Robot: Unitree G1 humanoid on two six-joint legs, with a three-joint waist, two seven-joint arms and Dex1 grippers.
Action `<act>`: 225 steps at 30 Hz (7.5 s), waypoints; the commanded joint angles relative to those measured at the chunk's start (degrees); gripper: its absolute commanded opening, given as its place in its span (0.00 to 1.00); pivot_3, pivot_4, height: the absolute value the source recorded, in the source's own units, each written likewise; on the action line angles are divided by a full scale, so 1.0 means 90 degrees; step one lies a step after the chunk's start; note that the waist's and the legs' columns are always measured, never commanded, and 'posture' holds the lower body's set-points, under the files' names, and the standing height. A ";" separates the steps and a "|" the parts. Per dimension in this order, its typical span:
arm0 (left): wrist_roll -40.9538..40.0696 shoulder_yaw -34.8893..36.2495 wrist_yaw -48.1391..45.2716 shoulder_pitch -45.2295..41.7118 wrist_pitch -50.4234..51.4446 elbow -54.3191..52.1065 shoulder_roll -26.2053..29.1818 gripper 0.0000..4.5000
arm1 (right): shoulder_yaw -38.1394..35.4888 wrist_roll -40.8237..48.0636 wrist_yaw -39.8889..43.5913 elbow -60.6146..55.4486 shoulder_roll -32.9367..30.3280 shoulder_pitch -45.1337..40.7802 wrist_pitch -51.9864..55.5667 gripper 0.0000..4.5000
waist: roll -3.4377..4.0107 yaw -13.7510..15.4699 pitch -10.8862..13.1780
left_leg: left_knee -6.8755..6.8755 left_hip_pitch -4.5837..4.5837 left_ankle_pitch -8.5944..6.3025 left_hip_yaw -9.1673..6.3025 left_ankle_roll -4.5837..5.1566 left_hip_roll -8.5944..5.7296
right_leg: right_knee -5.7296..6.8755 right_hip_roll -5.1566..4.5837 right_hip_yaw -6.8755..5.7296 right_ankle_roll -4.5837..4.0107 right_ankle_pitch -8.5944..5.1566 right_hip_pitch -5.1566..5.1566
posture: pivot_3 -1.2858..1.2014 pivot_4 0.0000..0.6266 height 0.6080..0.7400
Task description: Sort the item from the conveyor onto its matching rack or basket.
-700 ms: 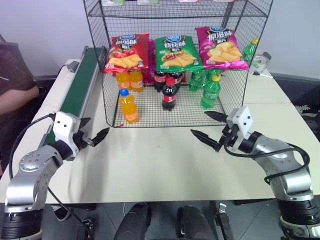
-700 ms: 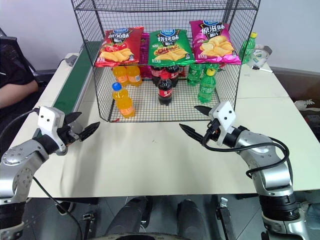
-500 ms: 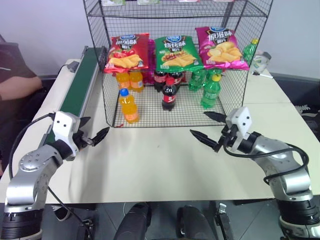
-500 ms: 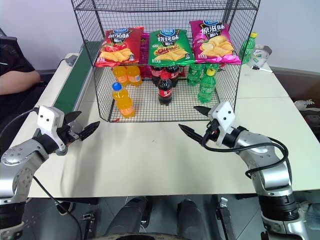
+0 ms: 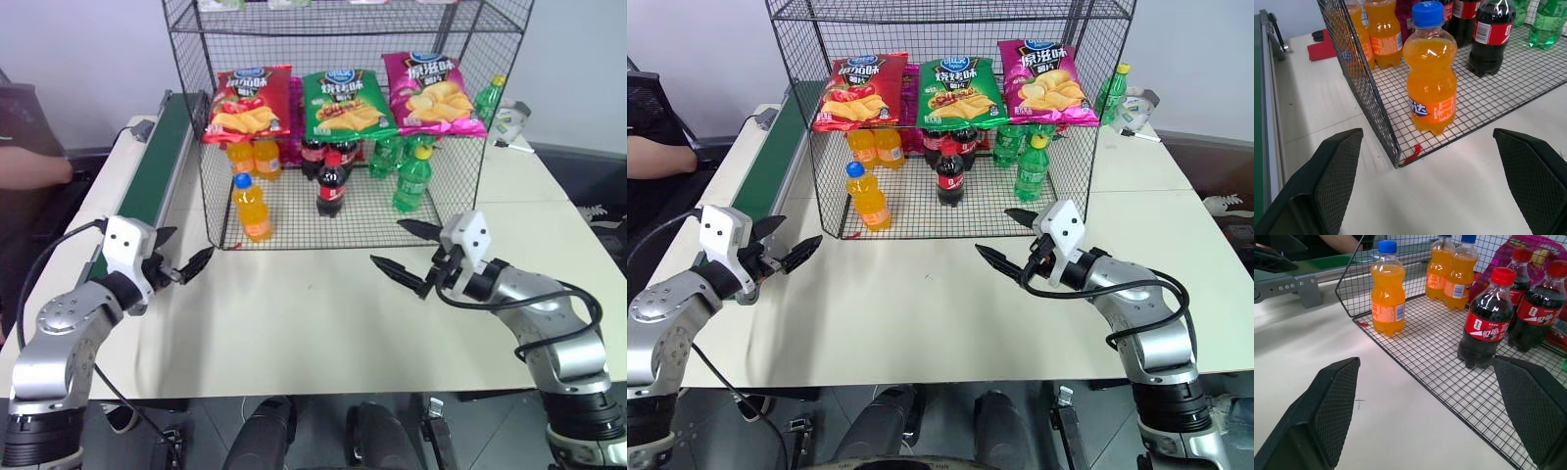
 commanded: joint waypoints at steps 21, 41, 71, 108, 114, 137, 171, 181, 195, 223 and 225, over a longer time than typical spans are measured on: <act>-0.0051 0.0164 0.0087 0.0044 0.0143 -0.0199 0.0097 0.99 | 0.0058 0.0083 -0.0031 -0.0203 0.0091 -0.0060 -0.0127 1.00 | 0.0000 0.0000 0.0000 | -0.0001 0.0000 0.0000 0.0000 0.0000 0.0000 | -0.0003 0.0000 0.0000 0.0000 0.0000 -0.0003 | 0.52 0.24 1.00; -0.0040 0.0232 0.0352 0.0109 0.0101 -0.0357 -0.0086 0.99 | 0.0270 0.0085 -0.0109 -0.0277 0.0224 -0.0074 -0.0039 1.00 | 0.0001 0.0001 0.0000 | -0.0002 0.0000 -0.0001 0.0000 0.0000 0.0001 | -0.0006 0.0000 0.0000 -0.0001 0.0000 -0.0004 | 0.52 0.24 1.00; 0.0436 0.1331 0.2274 -0.0876 -0.0764 0.1069 -0.0792 0.99 | 0.0677 0.0025 -0.0208 -0.0162 0.0635 -0.0482 -0.0194 1.00 | 0.0000 -0.0004 0.0000 | 0.0000 0.0001 0.0000 -0.0001 0.0000 0.0000 | -0.0005 0.0002 -0.0004 0.0022 0.0012 -0.0009 | 0.52 0.24 1.00; 0.0871 0.1268 0.2739 -0.0682 -0.1808 0.1704 -0.0898 0.99 | 0.1482 0.0342 -0.0535 -0.1160 0.1207 -0.0254 0.0490 1.00 | -0.0003 -0.0002 -0.0001 | -0.0002 0.0001 0.0000 -0.0002 -0.0001 0.0000 | -0.0003 0.0003 -0.0006 0.0024 0.0014 -0.0023 | 0.52 0.24 1.00; 0.0946 0.1262 0.2710 -0.0689 -0.1858 0.1765 -0.0872 0.99 | 0.1474 0.0361 -0.0549 -0.1159 0.1208 -0.0231 0.0491 1.00 | -0.0003 -0.0002 -0.0001 | -0.0002 0.0001 0.0000 -0.0002 0.0000 0.0000 | -0.0003 0.0003 -0.0007 0.0024 0.0014 -0.0023 | 0.52 0.24 1.00; 0.0944 0.1405 0.2682 -0.0792 -0.2214 0.1805 -0.0863 0.99 | 0.1498 0.0356 -0.0545 -0.1096 0.1255 -0.0248 0.0477 1.00 | -0.0003 -0.0002 -0.0001 | -0.0002 0.0001 0.0000 -0.0002 -0.0001 0.0000 | -0.0003 0.0003 -0.0007 0.0024 0.0014 -0.0023 | 0.52 0.24 1.00; -0.0588 0.0648 0.1207 -0.1690 -0.0970 -0.0033 -0.0189 0.56 | 0.1388 0.0307 -0.0502 -0.1054 0.1154 -0.0271 0.0430 1.00 | -0.0012 -0.0013 -0.0001 | 0.0005 -0.0001 0.0000 -0.0004 0.0000 -0.0005 | -0.0008 0.0001 -0.0014 0.0023 0.0013 -0.0014 | 0.52 0.24 1.00; 0.0894 -0.1153 0.1932 -0.2327 -0.1770 0.1416 -0.1850 0.56 | 0.0733 0.0157 -0.0486 -0.0696 0.0729 -0.0299 0.0166 1.00 | -0.0013 -0.0055 0.0003 | 0.0000 -0.0001 0.0003 0.0003 -0.0001 -0.0007 | 0.0004 0.0006 -0.0009 0.0026 0.0015 0.0002 | 0.52 0.24 1.00; 0.1992 -0.1135 0.3052 -0.4187 -0.4629 0.6147 -0.3095 0.56 | 0.0637 0.0124 -0.0614 -0.0787 0.0665 -0.0169 0.0122 1.00 | -0.0015 0.0007 0.0004 | 0.0015 -0.0006 0.0003 0.0001 0.0001 -0.0014 | 0.0010 0.0007 -0.0016 0.0030 0.0016 0.0004 | 0.52 0.24 1.00; 0.1623 -0.0899 0.2303 -0.3956 -0.5448 0.6216 -0.3050 0.99 | 0.0614 0.0141 -0.0672 -0.0833 0.0621 -0.0115 0.0094 1.00 | -0.0015 -0.0013 0.0002 | 0.0019 -0.0003 0.0004 0.0001 0.0001 -0.0014 | 0.0027 0.0014 -0.0017 0.0032 0.0016 0.0003 | 0.52 0.24 1.00; 0.1432 -0.0905 0.2229 -0.3446 -0.4941 0.5168 -0.3001 0.99 | 0.0605 0.0155 -0.0672 -0.0841 0.0614 -0.0104 0.0109 1.00 | -0.0015 -0.0025 0.0001 | 0.0020 -0.0002 0.0004 0.0001 0.0001 -0.0014 | 0.0027 0.0012 -0.0015 0.0031 0.0016 0.0004 | 0.52 0.24 1.00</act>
